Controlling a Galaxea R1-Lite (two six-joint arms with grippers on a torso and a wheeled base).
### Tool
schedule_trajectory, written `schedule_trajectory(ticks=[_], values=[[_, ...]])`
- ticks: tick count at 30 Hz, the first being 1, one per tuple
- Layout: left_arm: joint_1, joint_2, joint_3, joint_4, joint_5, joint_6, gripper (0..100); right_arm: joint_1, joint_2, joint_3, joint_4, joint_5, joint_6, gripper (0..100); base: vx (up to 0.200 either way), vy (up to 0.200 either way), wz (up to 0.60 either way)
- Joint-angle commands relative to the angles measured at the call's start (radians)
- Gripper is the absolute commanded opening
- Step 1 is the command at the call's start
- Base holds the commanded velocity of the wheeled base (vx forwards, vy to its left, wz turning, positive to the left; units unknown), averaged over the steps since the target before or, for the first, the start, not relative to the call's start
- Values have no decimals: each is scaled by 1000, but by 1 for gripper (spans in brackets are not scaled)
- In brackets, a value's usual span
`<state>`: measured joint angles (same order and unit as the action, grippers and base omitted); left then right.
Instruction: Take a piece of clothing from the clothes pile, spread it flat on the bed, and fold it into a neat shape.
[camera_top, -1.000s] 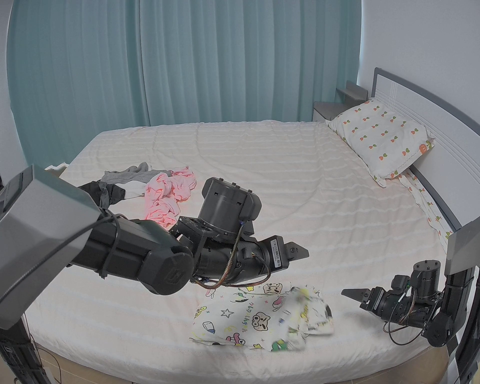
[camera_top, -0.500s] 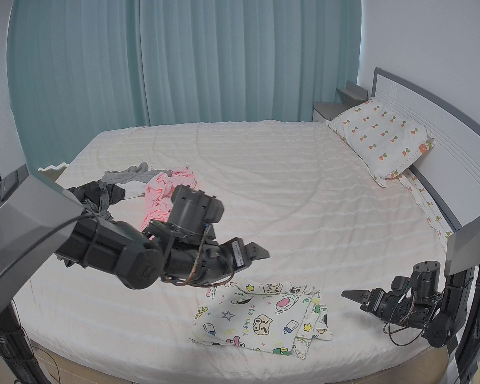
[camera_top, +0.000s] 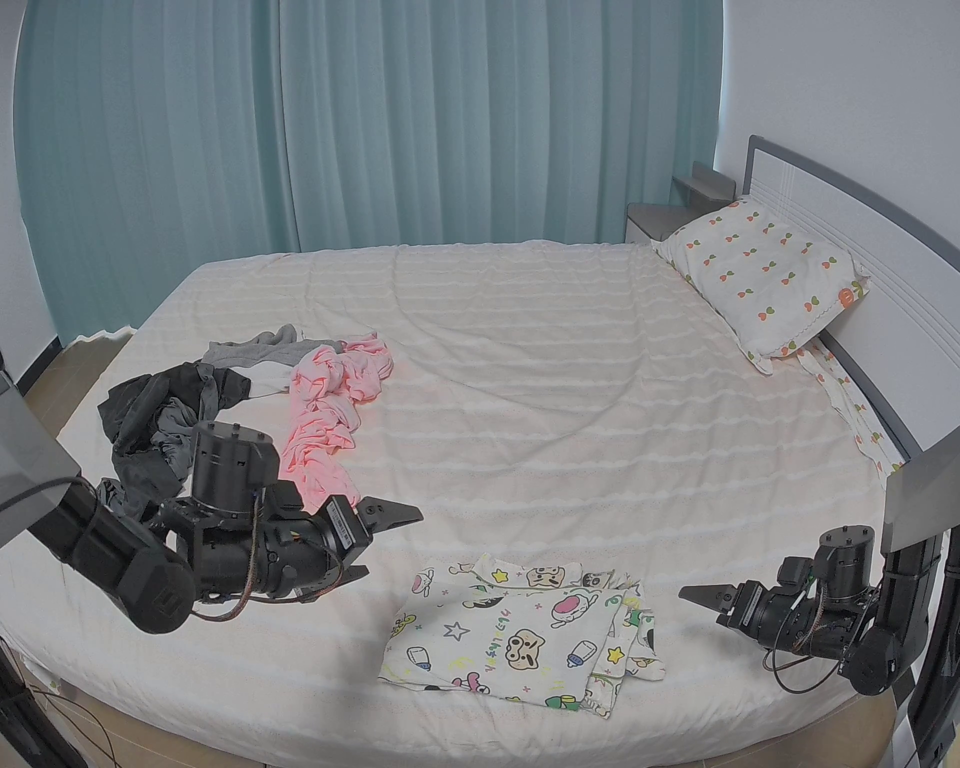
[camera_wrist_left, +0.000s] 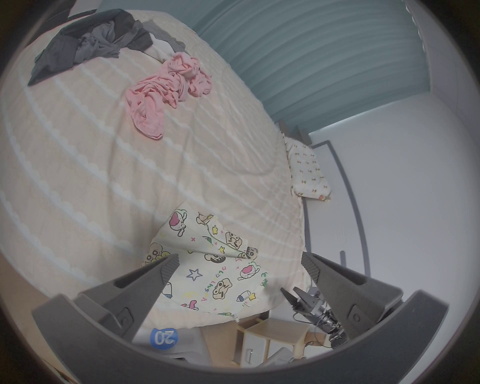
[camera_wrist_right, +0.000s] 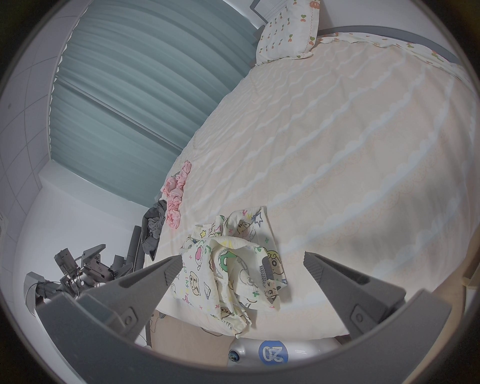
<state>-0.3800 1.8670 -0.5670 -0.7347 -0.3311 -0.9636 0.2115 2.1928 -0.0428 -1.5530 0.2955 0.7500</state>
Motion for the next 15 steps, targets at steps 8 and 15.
schedule_trajectory(ticks=[8, 15], values=[[47, 26, 81, -89, -16, -84, 100, 12, 22, -8, -10, -3, -3, 100, 0, 0, 0], [90, 40, 82, -104, -31, -83, 100, 12, 19, -8, -10, -4, -4, 100, 0, 29, 0]])
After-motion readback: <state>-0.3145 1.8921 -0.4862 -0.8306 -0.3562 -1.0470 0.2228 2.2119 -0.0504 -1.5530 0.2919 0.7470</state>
